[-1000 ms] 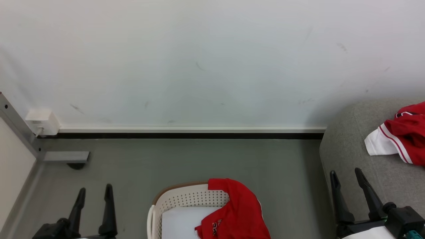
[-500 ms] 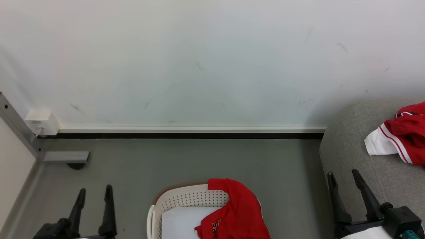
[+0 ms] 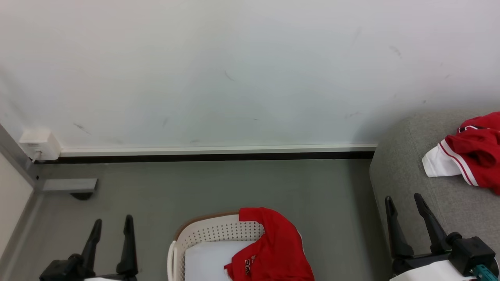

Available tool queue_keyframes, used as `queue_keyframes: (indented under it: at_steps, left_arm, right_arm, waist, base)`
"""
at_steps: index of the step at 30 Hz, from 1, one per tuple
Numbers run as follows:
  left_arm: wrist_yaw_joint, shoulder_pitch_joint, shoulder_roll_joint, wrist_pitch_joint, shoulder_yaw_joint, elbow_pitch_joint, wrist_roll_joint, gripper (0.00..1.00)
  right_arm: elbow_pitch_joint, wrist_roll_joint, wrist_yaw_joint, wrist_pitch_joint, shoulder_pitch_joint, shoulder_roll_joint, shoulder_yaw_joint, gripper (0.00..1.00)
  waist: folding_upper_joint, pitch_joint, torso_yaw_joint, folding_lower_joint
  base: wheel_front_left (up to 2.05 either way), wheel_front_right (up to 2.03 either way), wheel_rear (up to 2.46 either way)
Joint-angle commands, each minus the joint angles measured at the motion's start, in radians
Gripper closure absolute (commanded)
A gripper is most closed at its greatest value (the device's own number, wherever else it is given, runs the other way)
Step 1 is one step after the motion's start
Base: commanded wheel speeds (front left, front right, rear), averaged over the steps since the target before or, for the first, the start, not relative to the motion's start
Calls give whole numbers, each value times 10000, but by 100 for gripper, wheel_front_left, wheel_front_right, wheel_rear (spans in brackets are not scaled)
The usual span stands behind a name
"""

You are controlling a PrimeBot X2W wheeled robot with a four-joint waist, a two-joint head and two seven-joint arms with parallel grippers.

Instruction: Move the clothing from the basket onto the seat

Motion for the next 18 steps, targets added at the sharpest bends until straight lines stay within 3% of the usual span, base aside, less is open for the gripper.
queue_keyframes:
  at_steps: [1,7,18]
  left_arm:
    - [-33,-135,11,-5,12,36,158,0]
    - [-108,-357,-3,-5,-62,-1,189,0]
    - [-263,-1450,101,-5,-375,-7,245,0]
  right_arm:
    - [19,37,-22,-32,-193,-6,-5,0]
    - [4,58,-22,-32,-499,-6,52,0]
    - [-267,-94,-22,-34,-1497,-19,-127,0]
  waist:
    - [0,78,-81,0]
    - [0,469,-247,0]
    - [0,2164,-629,0]
  base:
    - [0,0,0]
    - [0,0,0]
    - [0,0,0]
